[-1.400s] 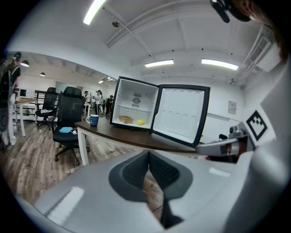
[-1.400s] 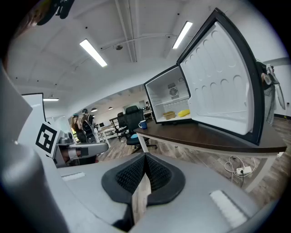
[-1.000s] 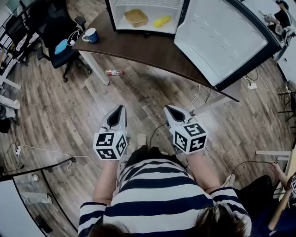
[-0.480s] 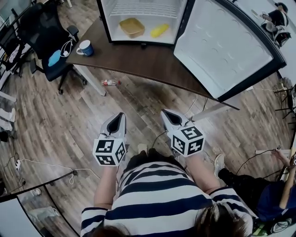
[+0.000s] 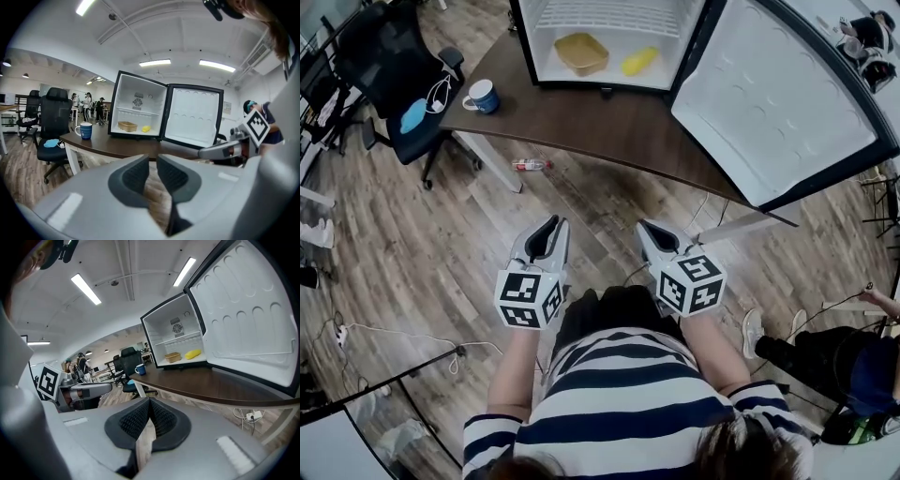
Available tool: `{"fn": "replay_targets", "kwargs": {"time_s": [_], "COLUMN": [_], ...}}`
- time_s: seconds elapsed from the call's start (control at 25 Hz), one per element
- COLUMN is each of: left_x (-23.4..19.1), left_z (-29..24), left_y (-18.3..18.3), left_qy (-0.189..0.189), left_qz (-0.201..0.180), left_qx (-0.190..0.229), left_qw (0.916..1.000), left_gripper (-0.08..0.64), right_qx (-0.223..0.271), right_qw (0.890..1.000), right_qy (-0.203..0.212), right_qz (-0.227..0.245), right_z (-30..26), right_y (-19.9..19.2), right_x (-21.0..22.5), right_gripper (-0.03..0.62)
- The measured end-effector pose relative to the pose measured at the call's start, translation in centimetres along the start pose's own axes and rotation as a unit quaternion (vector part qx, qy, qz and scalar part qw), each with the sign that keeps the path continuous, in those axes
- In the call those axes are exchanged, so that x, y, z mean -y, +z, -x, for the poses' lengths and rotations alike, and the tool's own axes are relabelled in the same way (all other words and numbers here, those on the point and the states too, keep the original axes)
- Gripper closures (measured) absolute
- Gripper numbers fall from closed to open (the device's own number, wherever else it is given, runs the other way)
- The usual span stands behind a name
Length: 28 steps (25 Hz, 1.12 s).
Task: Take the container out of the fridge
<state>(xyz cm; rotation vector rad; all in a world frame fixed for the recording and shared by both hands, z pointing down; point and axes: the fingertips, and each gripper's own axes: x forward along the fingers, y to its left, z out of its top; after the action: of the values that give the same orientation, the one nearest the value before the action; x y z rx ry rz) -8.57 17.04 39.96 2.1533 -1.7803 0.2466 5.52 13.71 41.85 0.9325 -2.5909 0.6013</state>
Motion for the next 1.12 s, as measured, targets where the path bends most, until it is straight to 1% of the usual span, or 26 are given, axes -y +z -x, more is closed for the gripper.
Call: {"fn": "replay_targets", "kwargs": {"time_s": [0.28, 0.48, 0.64, 0.84, 1.0, 1.12], "left_x": [-1.1, -1.5, -2.4, -2.7, -3.0, -3.5], "left_z": [-3.4, -4.7, -7.5, -11.7, -15.8, -18.4], "left_y": [0.5, 1.7, 2.8, 3.7, 5.3, 6.6], "left_qy": [-0.005, -0.003, 0.003, 0.003, 0.006, 0.016], "left_qz": [-0.002, -0.005, -0.014, -0.02, -0.043, -0.08], "left_qx": [-0.012, -0.01, -0.017, -0.028, -0.034, -0.047], "left_qw": [0.9999, 0.9999, 0.9998, 0.9994, 0.9985, 0.9955], "left_gripper": [0.56, 0.56, 0.56, 0.56, 0.56, 0.56], "right_qx": [-0.016, -0.016, -0.016, -0.023, -0.024, -0.023], "right_qw": [1.0, 0.999, 0.999, 0.999, 0.998, 0.998], "right_qy": [0.014, 0.026, 0.035, 0.042, 0.046, 0.048], "right_qz": [0.007, 0.011, 0.017, 0.019, 0.019, 0.016], "right_z": [-3.2, -4.9, -6.9, -9.2, -10.8, -11.8], "right_y": [1.1, 2.6, 4.4, 5.9, 7.2, 7.9], "right_x": [1.2, 1.9, 3.6, 6.8, 9.3, 10.7], "right_gripper": [0.6, 0.6, 0.6, 0.6, 0.6, 0.6]}}
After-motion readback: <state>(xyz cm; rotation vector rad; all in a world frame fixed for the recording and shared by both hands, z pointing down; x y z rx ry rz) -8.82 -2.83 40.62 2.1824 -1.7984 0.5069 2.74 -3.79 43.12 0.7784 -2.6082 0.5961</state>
